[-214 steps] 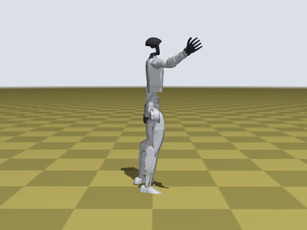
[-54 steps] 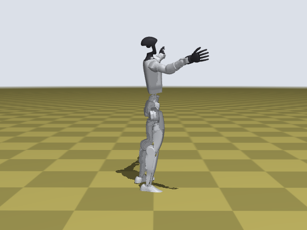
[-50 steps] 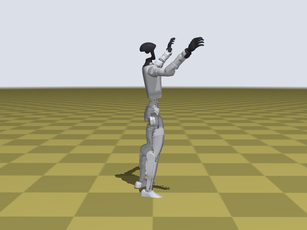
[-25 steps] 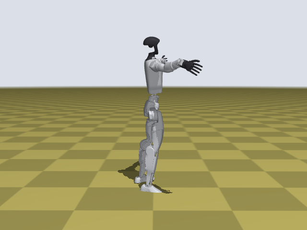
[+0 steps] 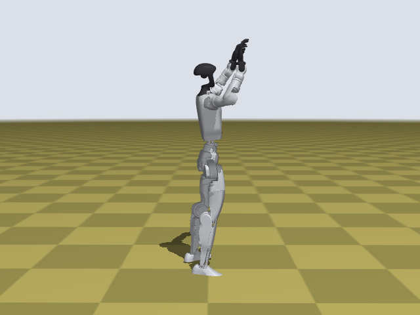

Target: In place motions

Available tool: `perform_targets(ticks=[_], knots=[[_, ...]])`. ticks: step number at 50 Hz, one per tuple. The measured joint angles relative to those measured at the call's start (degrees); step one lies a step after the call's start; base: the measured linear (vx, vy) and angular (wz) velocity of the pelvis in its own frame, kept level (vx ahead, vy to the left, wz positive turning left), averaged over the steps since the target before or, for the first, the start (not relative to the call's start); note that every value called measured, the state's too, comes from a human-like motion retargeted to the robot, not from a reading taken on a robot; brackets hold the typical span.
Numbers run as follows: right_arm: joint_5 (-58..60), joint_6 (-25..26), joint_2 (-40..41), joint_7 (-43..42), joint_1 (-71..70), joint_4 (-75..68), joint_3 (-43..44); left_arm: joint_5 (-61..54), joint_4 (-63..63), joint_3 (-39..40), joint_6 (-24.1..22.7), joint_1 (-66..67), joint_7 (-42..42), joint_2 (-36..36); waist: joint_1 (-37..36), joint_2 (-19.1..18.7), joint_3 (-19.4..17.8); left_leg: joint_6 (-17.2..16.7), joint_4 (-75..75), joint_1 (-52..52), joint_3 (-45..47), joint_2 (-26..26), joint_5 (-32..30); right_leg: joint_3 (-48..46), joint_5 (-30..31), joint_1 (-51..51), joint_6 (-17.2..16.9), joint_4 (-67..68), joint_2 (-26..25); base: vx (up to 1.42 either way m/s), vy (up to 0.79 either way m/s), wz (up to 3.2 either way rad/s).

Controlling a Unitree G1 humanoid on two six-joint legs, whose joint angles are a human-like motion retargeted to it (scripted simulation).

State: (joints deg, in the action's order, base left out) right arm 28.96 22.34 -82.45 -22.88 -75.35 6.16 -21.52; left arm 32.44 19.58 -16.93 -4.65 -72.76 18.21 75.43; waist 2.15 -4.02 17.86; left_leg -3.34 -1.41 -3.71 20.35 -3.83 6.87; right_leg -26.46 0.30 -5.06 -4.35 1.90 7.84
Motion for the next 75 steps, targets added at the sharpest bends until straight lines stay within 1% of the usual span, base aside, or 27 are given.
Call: perform_targets(ticks=[2,4,5,8,10,13,16,18,20,22,24,26,28,30,33,36,38,43,45,48,51,55,61,65,67,70,75], knots=[[4.94,0.94,-1.04,0.03,-8.98,7.60,-9.26,5.88,-4.80,-7.90,-3.17,-5.76,2.64,0.38,0.77,0.46,-0.01,0.03,0.04,0.44,-0.03,-0.02,0.07,-0.01,-0.03,0.43,-0.02,-0.03,-0.06,0.07,-0.07,-0.02],[7.39,-1.16,-0.83,-2.50,-14.37,9.99,-14.15,6.04,-3.93,-10.91,-7.29,-8.09,2.07,-0.65,1.12,0.56,-0.17,0.04,0.10,0.87,0.09,-0.13,0.17,0.17,-0.03,0.70,-0.02,0.00,-0.18,0.07,-0.03,-0.11],[8.26,-3.27,-0.60,-4.94,-15.61,9.35,-15.37,4.87,-2.04,-10.81,-9.00,-8.16,1.65,-1.08,1.15,0.48,-0.31,0.05,0.13,1.09,0.20,-0.19,0.23,0.33,-0.01,0.77,-0.02,0.05,-0.24,0.01,0.03,-0.20],[5.29,-7.87,-1.35,-9.50,-11.87,-4.28,-12.45,-0.82,8.73,-1.20,-7.60,-1.94,2.74,-0.72,0.22,-0.66,-1.32,0.10,0.21,1.13,0.76,-0.44,0.38,0.93,0.16,0.16,-0.02,0.34,-0.41,-0.07,0.07,-0.24],[1.01,-7.14,-0.97,-5.31,-4.64,-16.70,-5.96,-6.28,17.72,9.01,-6.81,5.69,3.96,-0.43,-0.18,-1.43,-1.05,0.00,0.27,0.59,1.05,-0.62,0.42,1.20,0.28,-0.72,-0.09,0.51,-0.41,-0.07,0.06,-0.17],[-3.99,-4.57,1.99,5.43,9.00,-36.67,9.11,-16.92,32.65,25.79,-3.92,18.25,4.30,0.44,0.03,-1.80,-0.67,-0.17,0.28,-0.46,1.24,-0.79,0.34,1.46,0.45,-1.91,-0.15,0.54,-0.39,-0.05,0.03,-0.06],[-8.17,-3.11,5.38,16.34,16.34,-60.11,21.96,-32.60,51.23,40.55,-1.71,27.66,0.60,1.14,0.35,-1.54,-0.31,-0.26,0.20,-1.38,1.29,-0.85,0.29,1.58,0.52,-2.80,-0.20,0.55,-0.30,-0.02,0.04,-0.01],[-10.40,0.60,6.06,25.67,19.94,-72.96,30.21,-43.69,62.53,50.35,1.74,33.37,-0.37,0.18,-0.07,-1.65,-0.17,-0.22,0.12,-1.78,1.30,-0.83,0.28,1.59,0.49,-3.10,-0.22,0.54,-0.25,-0.03,0.08,0.01],[-15.80,3.53,6.09,36.62,26.07,-79.14,39.17,-53.21,70.17,60.14,5.11,42.06,-1.99,-1.33,-0.05,-1.90,-0.81,-0.15,0.03,-1.66,1.12,-0.68,0.28,1.39,0.42,-2.81,-0.21,0.54,-0.14,-0.02,0.03,0.04],[-25.20,1.74,9.02,37.56,31.56,-79.70,49.37,-59.64,71.55,68.44,5.05,50.42,-7.82,-5.25,0.18,-2.14,-1.79,-0.07,0.07,-1.19,1.00,-0.48,0.34,1.21,0.26,-2.23,-0.24,0.51,-0.07,-0.06,0.03,0.11],[-37.81,-3.89,11.57,31.59,34.71,-78.30,54.45,-60.18,70.27,72.13,3.94,53.97,-8.99,-8.57,0.72,-2.02,-2.29,-0.01,0.16,-0.68,0.74,-0.17,0.37,0.93,0.11,-1.44,-0.23,0.28,-0.06,-0.05,0.02,0.17],[-46.15,-11.04,13.25,22.96,34.40,-75.83,54.32,-59.78,69.26,71.17,2.53,53.03,-7.74,-9.59,1.22,-1.75,-2.13,0.00,0.17,-0.41,0.36,0.12,0.30,0.52,0.01,-0.76,-0.19,0.01,0.02,-0.03,0.01,0.21],[-47.96,-15.47,14.22,17.02,32.01,-70.91,50.26,-59.11,66.62,67.09,1.34,49.32,-6.75,-9.08,1.56,-1.46,-1.73,0.05,0.04,-0.36,0.02,0.25,0.20,0.22,-0.03,-0.42,-0.14,0.00,0.17,0.00,-0.01,0.09],[-45.61,-14.45,14.03,15.66,28.58,-63.26,43.37,-56.27,61.66,60.28,-0.15,44.67,-5.99,-7.32,1.73,-1.33,-1.50,0.11,-0.06,-0.23,0.03,0.17,0.13,0.17,0.01,-0.28,-0.13,0.17,0.23,0.00,0.00,0.00],[-37.76,-8.57,12.06,14.40,21.65,-48.24,30.97,-47.68,49.44,47.40,-1.89,36.03,-4.02,-4.37,1.58,-1.47,-1.29,0.14,-0.09,-0.15,0.17,0.05,0.10,0.27,0.09,-0.32,-0.06,0.27,0.12,0.00,0.00,0.00],[-26.58,-2.86,9.26,10.02,14.21,-32.81,19.15,-34.92,33.09,34.68,-2.18,26.54,-1.75,-3.26,1.31,-1.40,-0.51,0.03,-0.02,-0.38,0.16,-0.08,0.10,0.34,0.17,-0.63,-0.08,0.27,0.04,0.00,0.00,0.00],[-18.70,-1.24,6.24,5.67,8.89,-23.01,11.38,-24.36,21.28,26.67,-2.50,21.14,-2.15,-1.45,1.24,-1.11,-0.09,-0.04,0.00,-0.57,0.08,-0.17,0.11,0.34,0.21,-0.82,-0.10,0.29,0.00,0.05,-0.06,0.03],[3.14,0.40,1.42,-1.51,-11.03,-0.95,-11.11,0.85,-6.11,10.47,-6.00,7.81,0.37,7.55,2.18,-0.64,-0.58,-0.16,0.06,-0.14,0.28,-0.56,0.17,0.58,0.31,-0.57,-0.01,0.34,-0.37,0.03,-0.05,-0.03],[7.62,-0.55,1.52,-3.42,-19.29,4.63,-18.96,3.12,-12.63,5.31,-7.04,3.21,0.23,8.68,2.64,-0.80,-1.17,-0.18,0.14,0.31,0.50,-0.72,0.20,0.83,0.39,-0.34,0.04,0.36,-0.55,0.00,0.00,0.00],[7.31,-6.09,1.56,-7.89,-23.59,3.00,-24.15,1.49,-12.44,2.36,-11.12,-0.07,2.63,7.75,1.84,-1.06,-2.26,-0.21,0.17,0.81,0.75,-0.93,0.22,1.09,0.53,0.00,0.11,0.33,-0.81,-0.02,0.01,-0.02],[2.26,-7.63,0.90,-7.52,-18.29,-8.74,-20.05,-0.65,-3.18,6.18,-10.39,2.49,3.94,5.93,0.85,-1.33,-3.88,-0.25,0.04,0.97,0.59,-1.11,0.15,0.90,0.65,0.35,0.16,0.37,-0.93,-0.11,0.03,0.05],[-7.22,-4.58,3.27,0.51,2.38,-27.29,0.10,-8.17,14.66,19.62,-8.05,16.34,5.23,3.24,1.30,-1.38,-5.95,-0.31,-0.16,1.38,0.31,-1.23,-0.07,0.39,0.70,1.33,0.19,0.36,-0.97,-0.08,0.03,0.12],[-13.68,-7.62,14.10,13.98,32.75,-51.40,32.78,-27.36,39.66,36.77,0.23,33.83,-9.48,-6.42,2.02,0.30,-9.92,-0.14,-0.32,3.56,-0.15,-0.90,-0.24,-0.23,0.78,3.92,0.42,0.28,-0.80,-0.07,0.00,0.07],[-16.86,-10.04,24.94,27.56,50.55,-58.22,45.92,-30.50,47.30,48.59,3.41,50.72,-15.94,-14.16,3.15,1.66,-13.40,0.03,-0.21,6.34,-0.10,-0.63,-0.29,-0.24,0.89,6.47,0.63,0.26,-0.77,0.01,-0.08,-0.06],[-14.82,-12.68,32.83,30.11,57.54,-59.26,48.89,-30.16,49.78,51.44,4.10,59.21,-17.80,-19.59,3.83,2.00,-15.16,0.06,-0.06,7.68,0.14,-0.53,-0.31,-0.09,0.96,7.50,0.69,0.31,-0.70,0.02,-0.07,-0.14],[-10.41,-15.32,43.64,31.03,65.42,-63.15,47.44,-25.01,52.74,53.07,6.07,69.21,-20.88,-30.02,5.01,2.50,-16.24,0.06,0.21,8.58,0.62,-0.19,-0.29,0.39,1.02,7.86,0.76,0.36,-0.47,0.01,-0.03,-0.12],[3.58,-14.86,58.88,37.69,73.76,-76.28,38.18,-16.63,59.29,44.14,8.36,78.91,-23.77,-46.91,7.84,2.90,-17.59,0.02,0.44,9.64,1.21,0.09,-0.19,1.09,1.12,8.23,0.84,0.38,-0.27,0.00,0.00,-0.04]])
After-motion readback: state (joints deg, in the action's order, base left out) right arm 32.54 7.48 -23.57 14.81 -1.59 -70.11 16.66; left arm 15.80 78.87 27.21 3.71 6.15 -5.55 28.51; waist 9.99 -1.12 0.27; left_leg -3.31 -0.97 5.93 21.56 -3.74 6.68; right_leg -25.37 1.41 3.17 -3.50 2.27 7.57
